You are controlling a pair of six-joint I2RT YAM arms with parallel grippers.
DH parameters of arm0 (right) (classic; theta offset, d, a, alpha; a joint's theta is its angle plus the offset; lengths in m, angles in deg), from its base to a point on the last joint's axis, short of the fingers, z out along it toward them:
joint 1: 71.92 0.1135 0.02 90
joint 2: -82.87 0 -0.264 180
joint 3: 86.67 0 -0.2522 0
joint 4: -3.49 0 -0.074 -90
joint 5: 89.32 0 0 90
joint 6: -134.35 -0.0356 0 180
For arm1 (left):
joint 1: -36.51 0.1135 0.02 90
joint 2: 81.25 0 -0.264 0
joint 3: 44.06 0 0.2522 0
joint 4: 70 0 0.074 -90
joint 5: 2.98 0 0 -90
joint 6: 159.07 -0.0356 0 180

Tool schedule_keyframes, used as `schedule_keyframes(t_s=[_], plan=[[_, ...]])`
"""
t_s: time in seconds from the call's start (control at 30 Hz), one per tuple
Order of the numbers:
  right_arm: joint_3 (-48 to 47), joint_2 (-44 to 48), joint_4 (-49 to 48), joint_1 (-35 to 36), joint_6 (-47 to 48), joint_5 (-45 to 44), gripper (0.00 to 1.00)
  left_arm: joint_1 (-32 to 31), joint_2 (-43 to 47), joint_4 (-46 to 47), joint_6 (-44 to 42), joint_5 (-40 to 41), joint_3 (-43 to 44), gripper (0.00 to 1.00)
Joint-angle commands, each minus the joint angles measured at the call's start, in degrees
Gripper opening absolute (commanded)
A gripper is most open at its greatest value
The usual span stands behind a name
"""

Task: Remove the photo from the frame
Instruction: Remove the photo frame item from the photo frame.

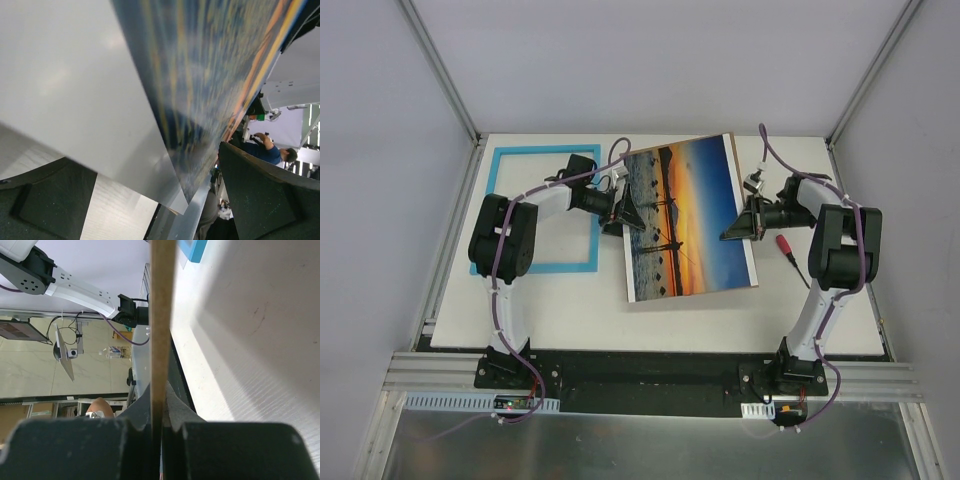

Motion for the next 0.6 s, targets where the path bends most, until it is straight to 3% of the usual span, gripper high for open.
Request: schedule_keyframes(t_s=[0.0, 0.3, 0.4, 0.57], plan=[[-2.19, -0.08, 5.39, -0.05, 6.61, 10.89, 0.01, 0.41, 4.18, 7.32, 4.70, -7.22, -2.25, 0.99], [-2.54, -1.75, 3.46, 0.03, 3.46, 8.43, 0.01, -1.53, 6.29, 11.46, 6.90, -7.31, -4.71, 0.99], [-0.97, -1.05, -2.67, 0.12, -3.65, 6.41, 0.01, -2.05, 6.64, 11.81, 6.99, -7.22, -4.89, 0.99], [5.18, 3.51, -23.56, 1.00, -24.28, 0.18, 0.01, -2.23, 7.34, 12.51, 7.95, -7.75, -5.15, 0.98]])
